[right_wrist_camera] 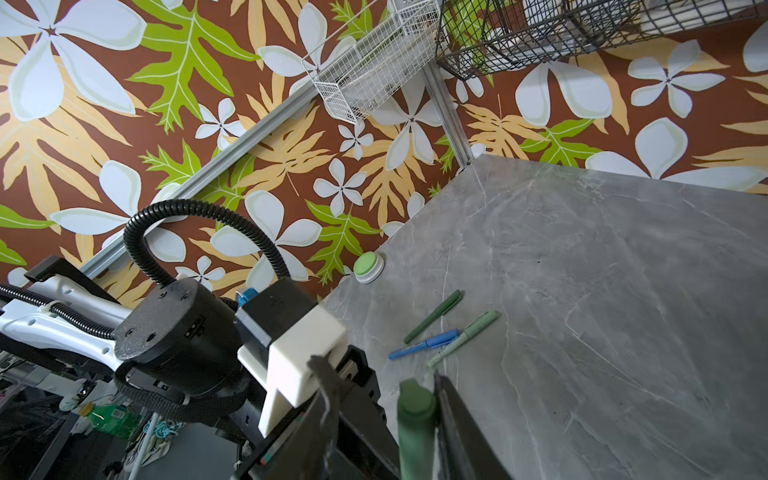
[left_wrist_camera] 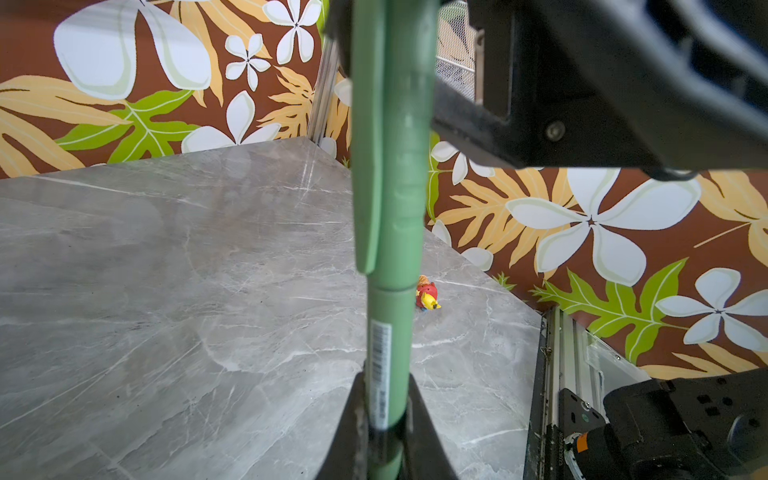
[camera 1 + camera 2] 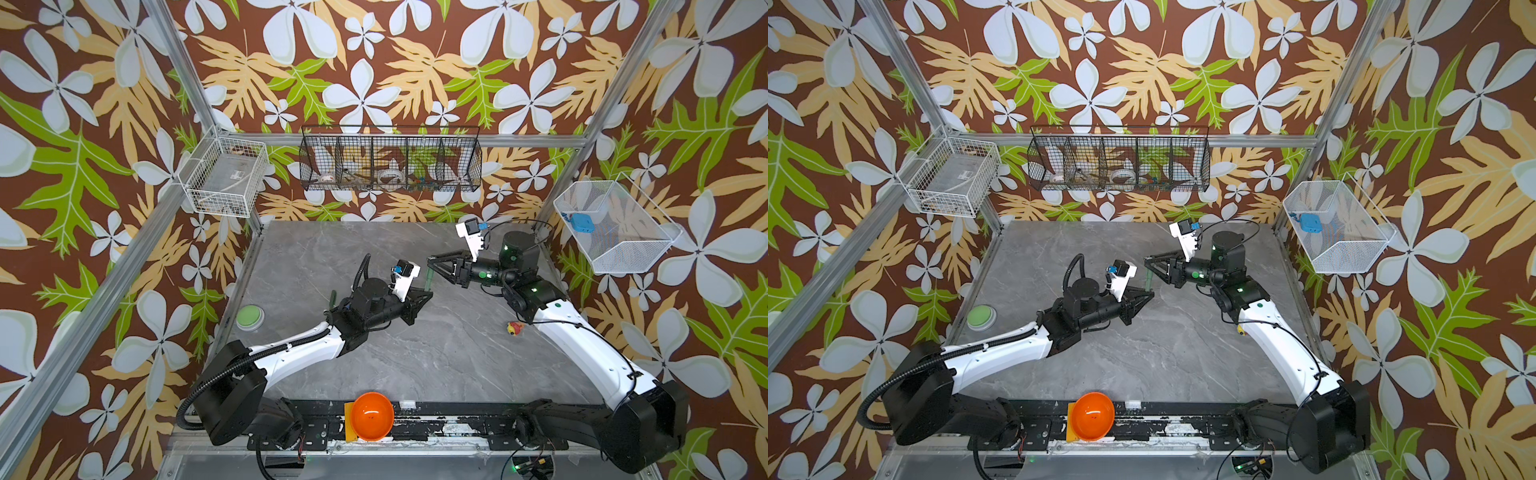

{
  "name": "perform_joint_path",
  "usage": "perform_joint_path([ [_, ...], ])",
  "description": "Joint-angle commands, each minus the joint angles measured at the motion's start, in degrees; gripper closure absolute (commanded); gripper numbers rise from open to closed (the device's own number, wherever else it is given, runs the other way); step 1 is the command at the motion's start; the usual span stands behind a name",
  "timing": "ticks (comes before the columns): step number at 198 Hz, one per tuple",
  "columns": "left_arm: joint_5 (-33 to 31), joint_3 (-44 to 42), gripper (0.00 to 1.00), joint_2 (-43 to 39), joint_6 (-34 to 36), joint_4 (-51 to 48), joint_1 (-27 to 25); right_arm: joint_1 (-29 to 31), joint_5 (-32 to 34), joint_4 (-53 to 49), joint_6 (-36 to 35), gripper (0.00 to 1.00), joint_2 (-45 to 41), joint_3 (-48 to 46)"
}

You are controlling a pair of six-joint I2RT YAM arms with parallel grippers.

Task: Insert the pens into the pen caps
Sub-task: 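Push the cap down onto the pen with the right gripper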

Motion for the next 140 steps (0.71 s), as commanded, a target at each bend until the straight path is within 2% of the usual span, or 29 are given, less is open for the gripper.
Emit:
perform_joint_path([
  [1, 0.5, 0.1, 1.00, 0.1, -0.4, 3.4, -0.1, 0.0, -1.7, -0.2, -1.1, 0.70, 0.5, 0.6],
  [32, 0.3, 0.4, 1.00, 0.2, -0.5, 3.5, -0.1, 0.1, -2.6, -1.2, -1.7, 0.78, 1.1, 0.7],
  [46, 0.2, 0.5, 1.00, 0.2, -0.5, 3.8, -0.1, 0.1, -2.9, -1.9, -2.3, 0.91, 1.2, 0.9],
  [60, 0.0, 0.5, 1.00, 0.1, -0.6, 4.6, -0.1, 0.1, -2.6, -2.2, -2.7, 1.00, 1.1, 0.7],
  [104, 1.7, 2.2, 1.00, -0.1, -2.2, 10.7, 0.6, 0.2, -3.7, -1.9, -2.6, 1.00, 0.9, -1.1],
  [140, 2.4, 7.7, 1.00, 1.1, -0.2, 10.0, 1.1, 1.3, -3.7, -1.1, -2.6, 1.00, 0.3, -3.6],
])
